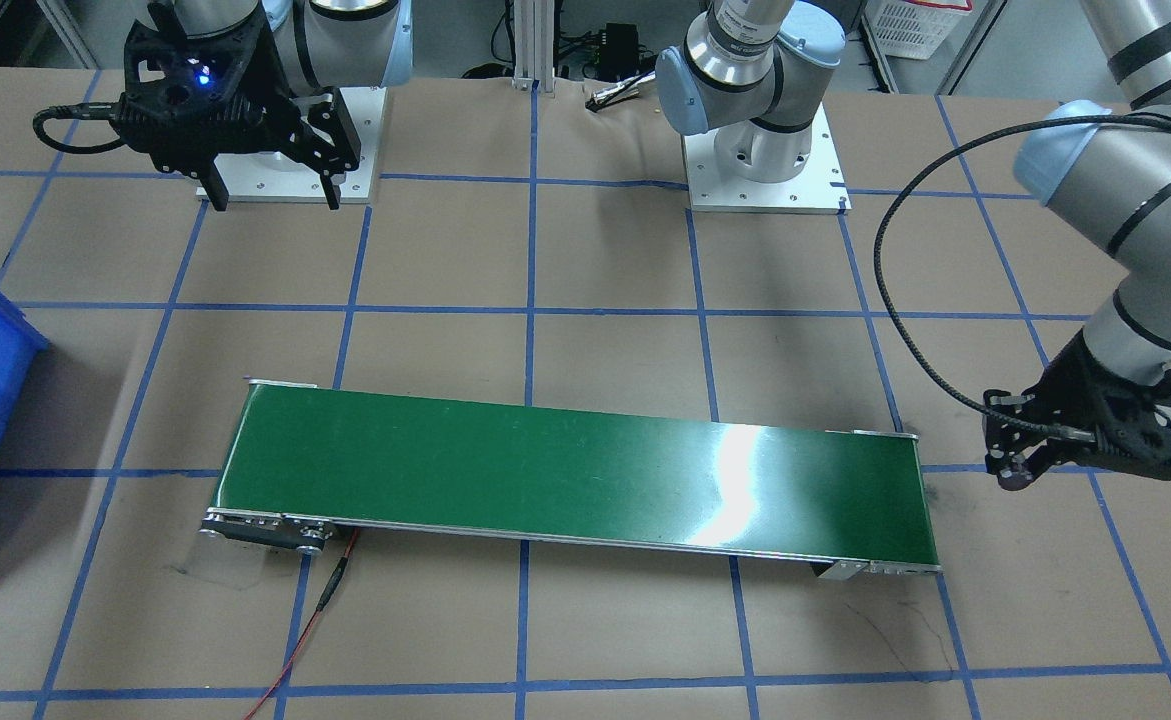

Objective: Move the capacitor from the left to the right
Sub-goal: 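Carry the capacitor with the left gripper over the near end of the belt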

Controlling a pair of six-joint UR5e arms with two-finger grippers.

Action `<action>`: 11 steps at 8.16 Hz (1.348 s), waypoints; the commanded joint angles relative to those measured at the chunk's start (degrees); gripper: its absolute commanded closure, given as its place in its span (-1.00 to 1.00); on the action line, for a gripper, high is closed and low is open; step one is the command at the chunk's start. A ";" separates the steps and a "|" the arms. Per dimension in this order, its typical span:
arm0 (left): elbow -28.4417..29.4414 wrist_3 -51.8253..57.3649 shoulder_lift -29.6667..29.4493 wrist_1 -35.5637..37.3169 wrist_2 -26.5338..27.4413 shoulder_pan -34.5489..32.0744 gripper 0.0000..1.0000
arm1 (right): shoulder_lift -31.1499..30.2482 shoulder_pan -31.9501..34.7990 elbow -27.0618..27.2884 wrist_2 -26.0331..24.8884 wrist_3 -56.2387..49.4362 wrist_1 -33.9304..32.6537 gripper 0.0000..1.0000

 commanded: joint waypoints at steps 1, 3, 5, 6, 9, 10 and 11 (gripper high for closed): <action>-0.05 -3.99 -3.45 3.27 -6.02 -2.77 1.00 | 0.18 0.03 0.00 0.12 -0.01 -0.20 -1.00; -0.05 -9.19 -5.31 2.59 -5.85 -4.44 1.00 | 0.18 0.03 0.00 0.04 -0.01 -0.20 -1.00; -0.05 -9.11 -8.81 1.70 -4.45 -4.44 1.00 | 0.17 0.03 0.00 -0.05 -0.10 -0.20 -1.00; 0.04 -9.29 -9.79 1.53 -2.53 -4.44 1.00 | 0.09 -0.06 0.00 -0.05 -0.10 0.06 -1.00; 0.04 -21.44 -7.97 -3.81 -2.68 -5.40 -0.99 | 0.18 -0.06 -0.09 -0.23 -0.71 0.24 -1.00; 0.04 -22.55 -6.04 -6.80 -2.51 -5.76 -1.00 | 0.18 -0.06 -0.09 -0.23 -0.80 0.15 -1.00; 0.04 -22.91 -3.32 -7.52 -2.33 -6.37 -1.00 | 0.26 -0.06 -0.09 -0.23 -0.71 -0.02 -1.00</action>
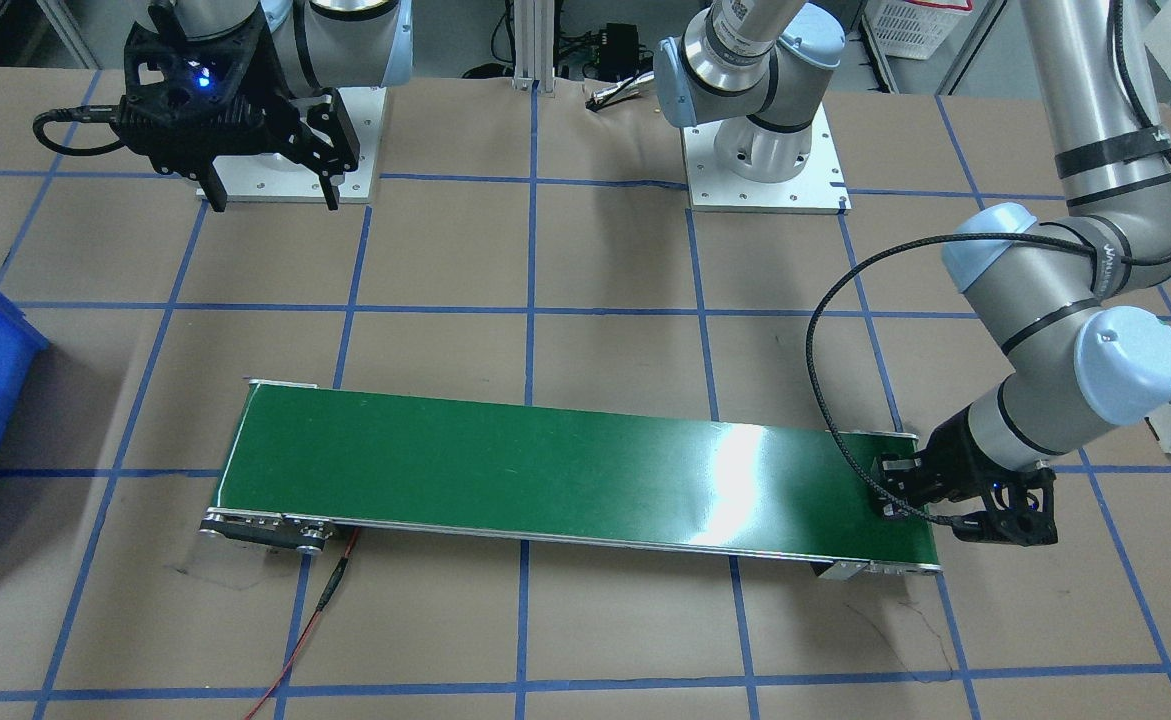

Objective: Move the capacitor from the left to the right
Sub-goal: 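Set the capacitor on the belt, open the left gripper and withdraw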

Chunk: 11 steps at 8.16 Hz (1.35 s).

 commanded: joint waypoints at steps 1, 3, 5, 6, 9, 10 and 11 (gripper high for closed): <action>0.19 -2.85 6.46 -5.63 0.59 -0.86 -1.00 | 0.09 0.00 -0.02 -0.01 0.00 -0.27 -1.00; 1.16 0.47 10.78 -7.50 8.55 0.01 -1.00 | 0.18 0.00 0.07 0.08 -0.09 -0.79 -1.00; 0.64 9.61 11.85 -7.06 9.29 6.30 -1.00 | 0.36 0.00 -0.02 0.26 -0.18 -0.97 -1.00; 0.29 13.64 11.85 -6.89 9.12 12.18 -1.00 | 0.36 0.00 -0.02 0.34 -0.18 -1.06 -1.00; 0.19 23.41 10.28 -6.36 8.33 28.54 -1.00 | 0.44 0.00 0.07 0.52 -0.18 -1.15 -1.00; 0.19 24.39 9.48 -4.18 8.50 30.41 -1.00 | 0.62 0.00 -0.02 0.87 -0.18 -1.32 -1.00; 0.19 24.40 8.87 -1.20 9.11 30.60 -1.00 | 1.49 -0.18 -0.02 0.00 -0.09 -4.02 -1.00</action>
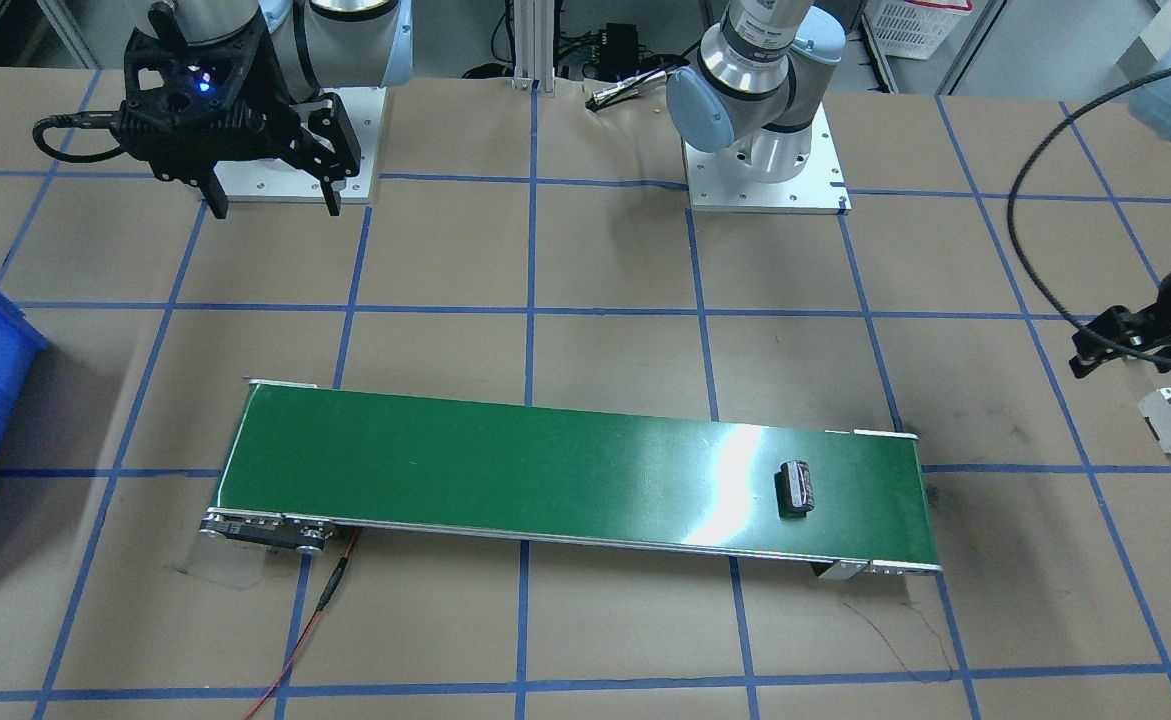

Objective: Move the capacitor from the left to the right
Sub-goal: 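Set the capacitor on the belt, open the left gripper and withdraw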

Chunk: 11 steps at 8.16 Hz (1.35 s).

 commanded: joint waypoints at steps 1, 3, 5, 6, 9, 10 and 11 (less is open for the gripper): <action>0.16 1.05 -1.23 4.05 0.68 3.07 -1.00 | 3.04 -0.34 0.15 -0.97 0.09 -3.96 -1.00; 0.42 -6.55 0.96 1.78 -0.02 -0.77 -1.00 | 7.27 -0.87 0.15 -0.71 0.17 -6.93 -1.00; 0.42 -14.29 5.69 0.71 0.06 -12.51 -1.00 | 13.85 -1.84 0.24 -0.88 -0.78 -13.17 -1.00; 0.51 -21.65 7.98 -1.11 0.50 -18.49 -1.00 | 15.53 -3.32 0.59 0.07 -2.71 -13.98 -1.00; 0.60 -25.94 10.02 -1.66 -0.11 -30.47 -1.00 | 17.56 -7.46 5.66 3.06 -6.94 -21.50 -1.00; 0.51 -25.94 10.28 -1.66 0.32 -33.29 -1.00 | 17.65 -7.55 6.65 3.33 -6.94 -22.59 -1.00; 0.51 -25.85 10.29 -1.66 -0.11 -35.58 -1.00 | 17.66 -7.55 6.83 3.51 -6.94 -22.69 -1.00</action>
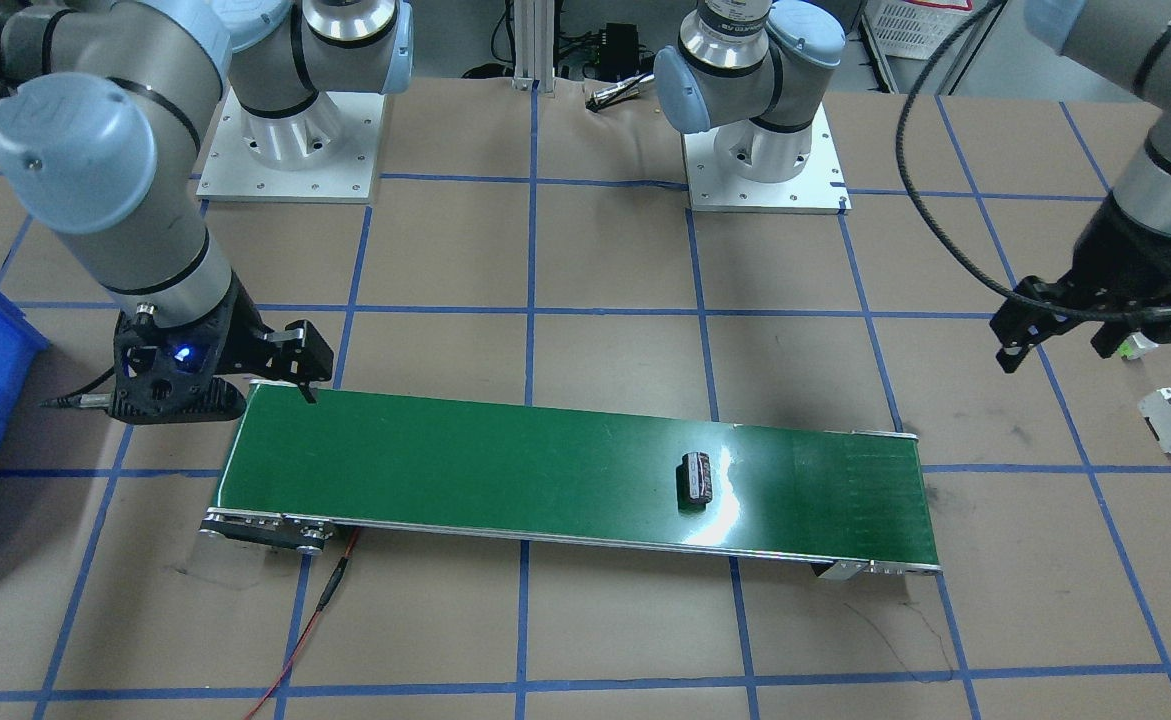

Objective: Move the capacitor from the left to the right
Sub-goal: 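Hold the right gripper above the belt end while the capacitor rides toward it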

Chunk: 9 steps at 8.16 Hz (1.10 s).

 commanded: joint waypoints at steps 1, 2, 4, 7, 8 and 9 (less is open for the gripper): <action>0.06 -0.21 0.07 0.23 -0.82 -7.56 -1.00 | 0.52 -0.38 1.67 1.96 -0.26 -1.85 -1.00; -0.03 -0.21 0.15 0.23 -1.17 -8.98 -1.00 | 0.61 -0.38 2.02 3.28 -0.26 -1.85 -1.00; -0.03 -0.21 -0.02 0.32 -1.18 -9.17 -1.00 | 0.70 -0.38 2.46 3.64 -0.26 -1.94 -1.00; -0.20 -0.21 -0.37 0.32 -1.18 -9.43 -1.00 | 1.93 -0.38 3.25 6.69 -0.26 -3.26 -1.00; -0.29 -0.21 -0.28 0.41 -0.66 -9.43 -1.00 | 2.28 -0.38 3.25 7.15 -0.26 -3.52 -1.00; -0.29 -0.21 -0.28 0.41 -0.39 -9.43 -1.00 | 2.37 -0.38 3.25 7.16 -0.26 -3.70 -1.00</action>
